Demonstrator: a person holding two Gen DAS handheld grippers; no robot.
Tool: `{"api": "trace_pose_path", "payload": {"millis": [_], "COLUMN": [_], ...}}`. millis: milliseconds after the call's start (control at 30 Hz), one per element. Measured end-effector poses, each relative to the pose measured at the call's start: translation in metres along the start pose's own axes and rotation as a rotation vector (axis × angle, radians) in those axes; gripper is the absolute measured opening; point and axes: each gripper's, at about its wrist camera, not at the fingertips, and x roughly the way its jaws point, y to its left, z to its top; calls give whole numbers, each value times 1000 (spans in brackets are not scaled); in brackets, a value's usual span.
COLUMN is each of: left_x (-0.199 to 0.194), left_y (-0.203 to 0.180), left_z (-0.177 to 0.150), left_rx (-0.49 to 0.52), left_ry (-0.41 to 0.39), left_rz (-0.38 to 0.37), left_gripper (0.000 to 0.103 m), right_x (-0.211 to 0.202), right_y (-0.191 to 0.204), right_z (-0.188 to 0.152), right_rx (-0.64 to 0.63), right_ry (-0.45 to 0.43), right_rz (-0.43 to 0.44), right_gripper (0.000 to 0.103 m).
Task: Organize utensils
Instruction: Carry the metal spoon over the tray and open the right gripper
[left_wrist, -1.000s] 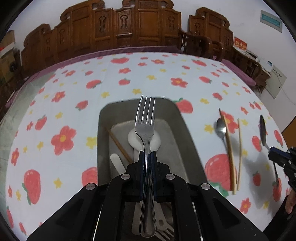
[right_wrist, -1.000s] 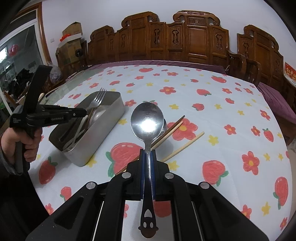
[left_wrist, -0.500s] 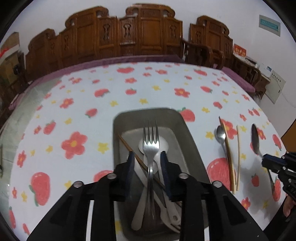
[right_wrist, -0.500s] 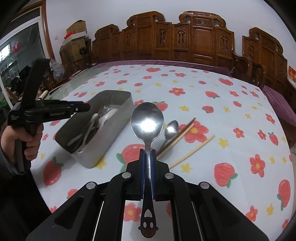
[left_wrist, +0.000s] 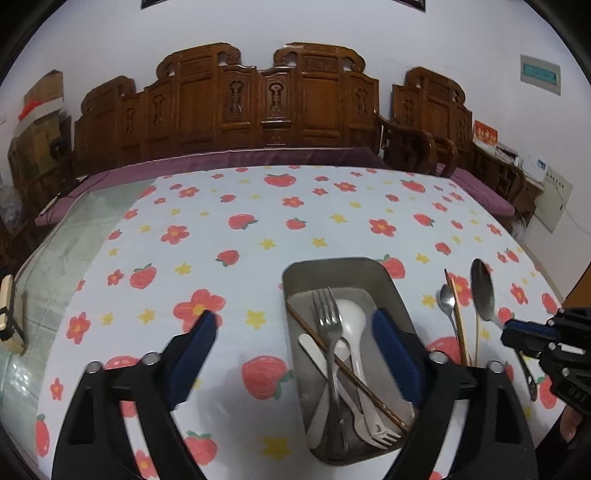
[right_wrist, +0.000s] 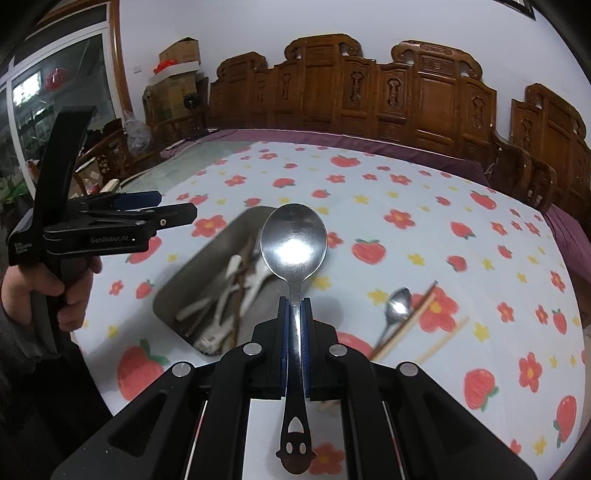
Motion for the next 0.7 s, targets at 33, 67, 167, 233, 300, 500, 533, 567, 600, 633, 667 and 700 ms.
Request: {"api": "trace_pose_path", "payload": {"millis": [33,67,167,233,300,500,533,567,600,633,667,700], "left_x": [-1,-2,-6,-7,-9,-12,-13,-14,-14,-15,-15,-15], "left_y": [4,7,18,25,33,49,51,53,55,57,59,60], "left_z": [1,2,4,4,5,6,6,6,7,7,7,8], "left_rx": [-9,-16,-40,-56,-71,-96,-98,-100,-106,-110,-115,-119], "left_ry": [-5,-8,-17,-23,-25,-32,-32,-34,-36,-37,-38,-39], "left_rz": [-3,-5,0,0,6,20,24,26,27,26,25,23], "left_gripper": [89,90,93,93,93,93,93,93,93,93,93,93], "right_x": [2,6,17,26,37,66,70,76,81,87,91,96], "right_y": [2,5,13,17,22,33,34,36,37,38,39,41], "right_z": [3,6,15,21,27,41,42,44,46,47,47,47], "right_rx": [1,4,14,21,33,77,84,95,103,107,110,115], "right_ry": [0,1,5,9,14,31,35,41,45,50,55,61], "right_rz": [2,7,20,27,38,68,71,73,71,65,61,57], "right_gripper": [7,7,7,7,7,7,7,7,7,7,7,7]}}
